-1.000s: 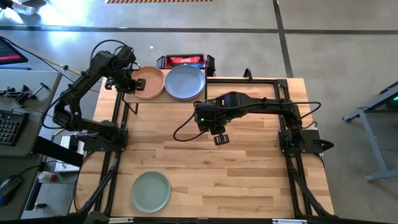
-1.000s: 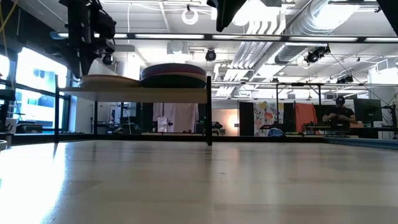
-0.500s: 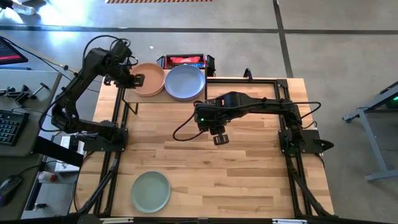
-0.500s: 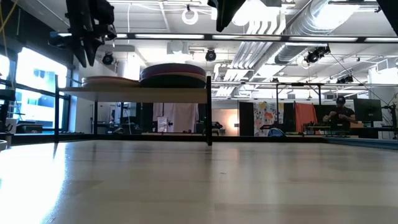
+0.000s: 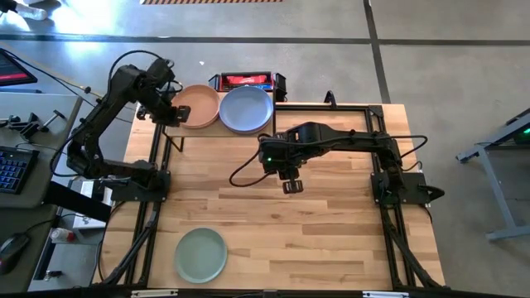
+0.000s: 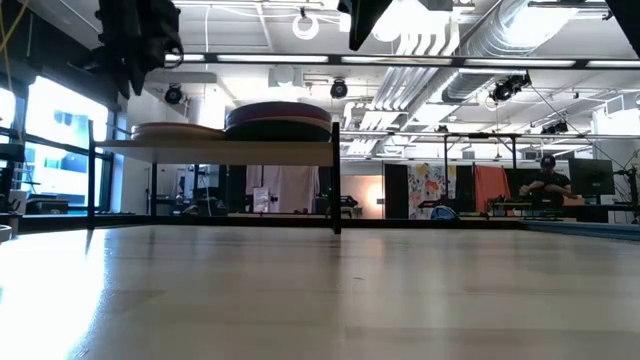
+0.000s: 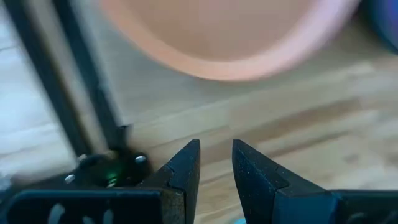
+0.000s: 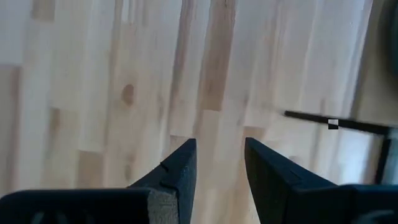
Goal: Place and stack plates onto a shelf
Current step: Stack the green plate on top the light brown plate on the shelf
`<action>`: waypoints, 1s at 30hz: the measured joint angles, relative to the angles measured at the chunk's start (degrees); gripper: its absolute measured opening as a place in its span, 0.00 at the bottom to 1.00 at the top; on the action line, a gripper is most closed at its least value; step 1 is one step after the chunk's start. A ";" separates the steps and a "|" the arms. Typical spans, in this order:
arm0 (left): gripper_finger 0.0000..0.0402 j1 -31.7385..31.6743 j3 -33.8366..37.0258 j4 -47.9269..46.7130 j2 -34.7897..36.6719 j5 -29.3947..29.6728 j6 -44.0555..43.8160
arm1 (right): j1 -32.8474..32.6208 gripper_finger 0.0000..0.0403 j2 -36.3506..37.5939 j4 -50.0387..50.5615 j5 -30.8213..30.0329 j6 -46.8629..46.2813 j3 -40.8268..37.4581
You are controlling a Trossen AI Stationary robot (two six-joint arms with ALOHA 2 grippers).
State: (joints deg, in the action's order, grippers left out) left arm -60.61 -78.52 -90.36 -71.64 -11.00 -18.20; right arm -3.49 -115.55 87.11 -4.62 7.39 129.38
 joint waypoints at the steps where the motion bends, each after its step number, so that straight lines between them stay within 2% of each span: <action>1: 0.20 1.37 0.29 0.58 0.90 -1.29 0.13 | 0.00 0.28 0.00 -0.02 0.58 -1.26 0.00; 4: 0.20 6.95 2.10 0.26 4.54 -4.94 -2.33 | -0.04 0.28 0.00 -0.11 2.15 -5.76 0.00; 13: 0.20 27.41 14.85 1.25 17.83 -4.27 -15.69 | -2.74 0.28 0.00 -0.82 2.29 -17.00 -0.02; 19: 0.20 36.74 24.17 9.73 25.20 -4.19 -23.68 | -5.44 0.28 0.00 -3.13 1.76 -23.91 -0.02; 26: 0.20 48.30 30.97 23.14 26.43 -6.38 -22.75 | -7.90 0.28 0.00 -5.18 0.11 -31.29 -0.02; 30: 0.20 55.65 33.81 27.76 25.26 -6.48 -22.27 | -9.13 0.28 0.00 -5.29 -1.77 -34.74 -0.01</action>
State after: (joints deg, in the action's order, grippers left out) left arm -4.96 -44.71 -62.60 -46.38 -17.48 -40.47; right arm -12.62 -115.55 81.82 -6.39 -27.35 129.37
